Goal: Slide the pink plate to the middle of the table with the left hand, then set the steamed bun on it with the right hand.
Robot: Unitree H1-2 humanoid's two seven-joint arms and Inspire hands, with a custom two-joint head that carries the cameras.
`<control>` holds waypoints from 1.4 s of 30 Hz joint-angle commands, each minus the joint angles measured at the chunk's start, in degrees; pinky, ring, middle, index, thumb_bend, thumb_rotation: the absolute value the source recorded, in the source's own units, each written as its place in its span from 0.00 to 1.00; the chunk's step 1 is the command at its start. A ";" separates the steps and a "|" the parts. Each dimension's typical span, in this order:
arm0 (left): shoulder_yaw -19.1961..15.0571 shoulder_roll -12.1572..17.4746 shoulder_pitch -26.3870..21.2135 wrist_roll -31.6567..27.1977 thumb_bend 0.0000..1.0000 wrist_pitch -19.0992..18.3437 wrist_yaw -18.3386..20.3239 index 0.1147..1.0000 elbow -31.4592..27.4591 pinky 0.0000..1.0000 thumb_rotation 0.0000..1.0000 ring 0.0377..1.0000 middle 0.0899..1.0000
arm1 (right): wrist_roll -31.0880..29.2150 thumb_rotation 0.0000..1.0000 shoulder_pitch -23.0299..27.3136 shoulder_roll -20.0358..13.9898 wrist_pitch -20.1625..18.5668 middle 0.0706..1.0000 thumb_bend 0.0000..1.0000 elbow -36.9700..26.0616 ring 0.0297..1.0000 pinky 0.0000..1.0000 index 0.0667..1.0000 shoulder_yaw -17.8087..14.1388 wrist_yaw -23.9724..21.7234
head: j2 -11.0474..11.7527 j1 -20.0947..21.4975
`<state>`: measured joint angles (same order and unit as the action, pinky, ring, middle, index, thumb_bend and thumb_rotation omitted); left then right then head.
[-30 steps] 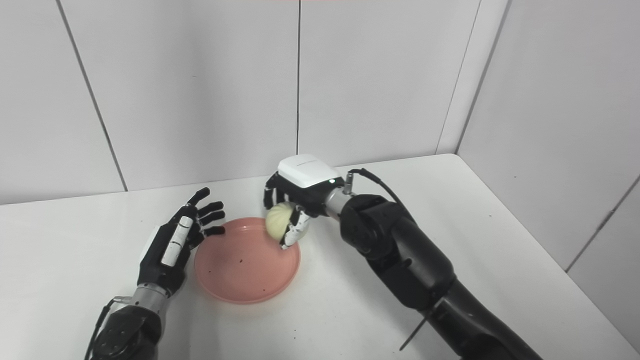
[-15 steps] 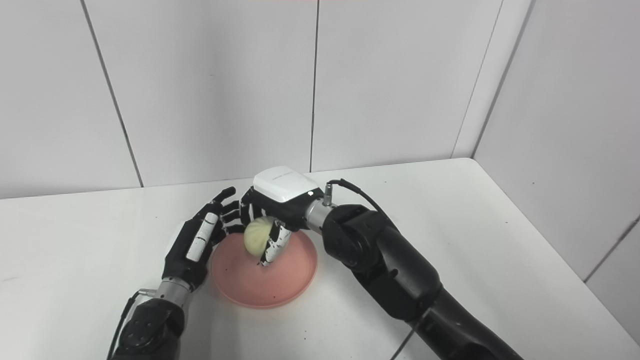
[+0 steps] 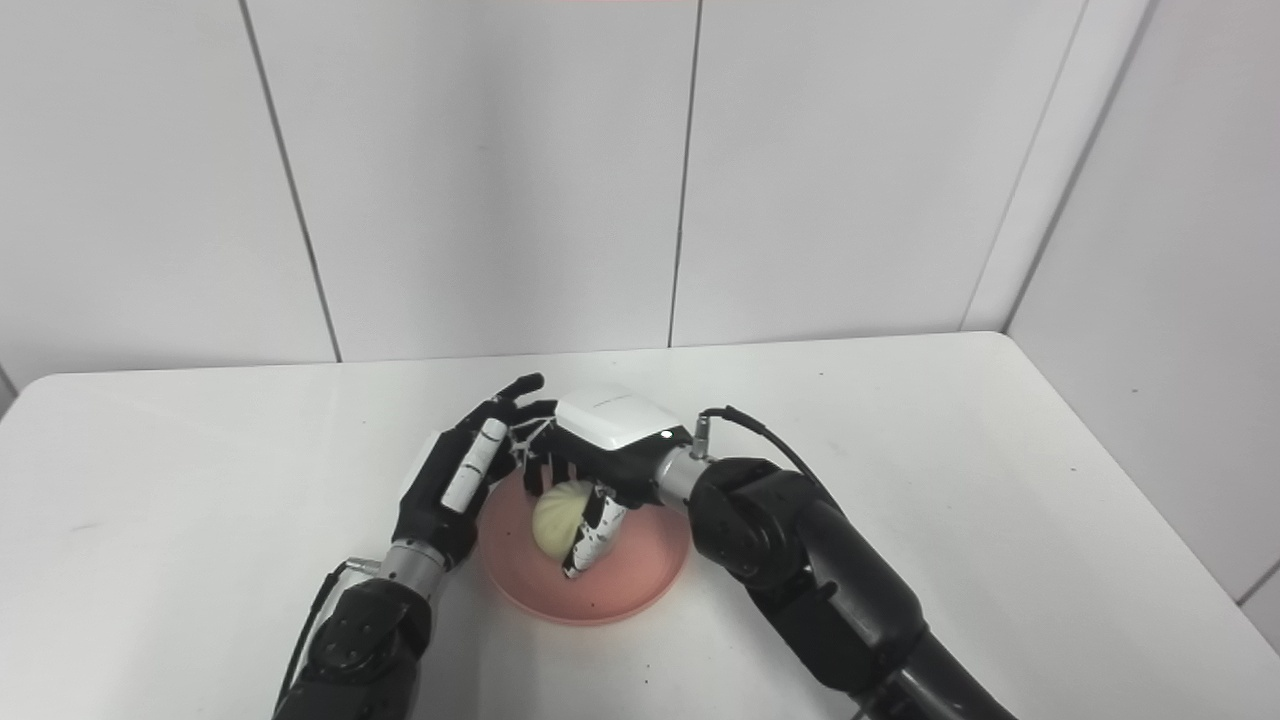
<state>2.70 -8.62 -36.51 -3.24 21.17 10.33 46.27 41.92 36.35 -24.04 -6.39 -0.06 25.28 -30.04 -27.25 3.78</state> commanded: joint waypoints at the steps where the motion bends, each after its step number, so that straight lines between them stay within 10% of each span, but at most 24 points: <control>1: 0.44 -0.73 1.69 0.19 0.77 0.73 -0.27 0.75 0.93 0.62 0.79 0.72 0.72 | 0.53 0.00 1.52 -0.32 2.58 0.42 0.51 -0.07 0.35 0.30 0.51 -0.79 2.39 | -0.11 -0.07; 9: 1.44 -0.10 1.71 1.45 0.77 1.79 -0.09 0.75 1.37 0.59 0.83 0.71 0.74 | 4.99 0.11 0.71 0.36 -0.50 0.52 0.53 -0.95 0.51 0.58 0.46 -0.48 1.79 | -0.25 0.32; 11: 1.59 -0.03 1.73 1.52 0.75 2.11 0.10 0.75 1.56 0.58 0.83 0.70 0.74 | 5.71 0.15 0.73 0.36 -0.72 0.58 0.85 -1.34 0.56 0.65 0.57 -0.48 0.95 | -0.26 0.43; 16: 1.75 -0.06 2.09 1.22 0.76 1.65 0.23 0.76 0.98 0.59 0.83 0.71 0.75 | 6.73 0.27 0.57 0.28 -0.68 0.62 0.98 -1.90 0.58 0.71 0.65 -0.73 -0.74 | -0.24 0.59; 32: 0.95 -0.06 1.67 0.36 0.76 1.14 0.19 0.75 1.32 0.62 0.81 0.73 0.73 | 6.07 0.32 -0.09 -1.15 -0.27 0.68 1.00 -4.41 0.64 0.71 0.66 -2.73 -2.03 | -0.15 0.71; 42: -0.15 0.20 1.67 -0.61 0.76 0.75 0.51 0.75 0.81 0.63 0.79 0.75 0.73 | 3.86 0.33 -3.71 -2.88 -2.43 0.69 1.00 -12.79 0.67 0.71 0.65 -10.03 -1.79 | -0.07 0.02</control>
<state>2.64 -8.58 -36.48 -3.28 21.47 10.64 46.23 46.27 32.23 -26.22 -7.85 -10.07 17.13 -33.37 -27.25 3.87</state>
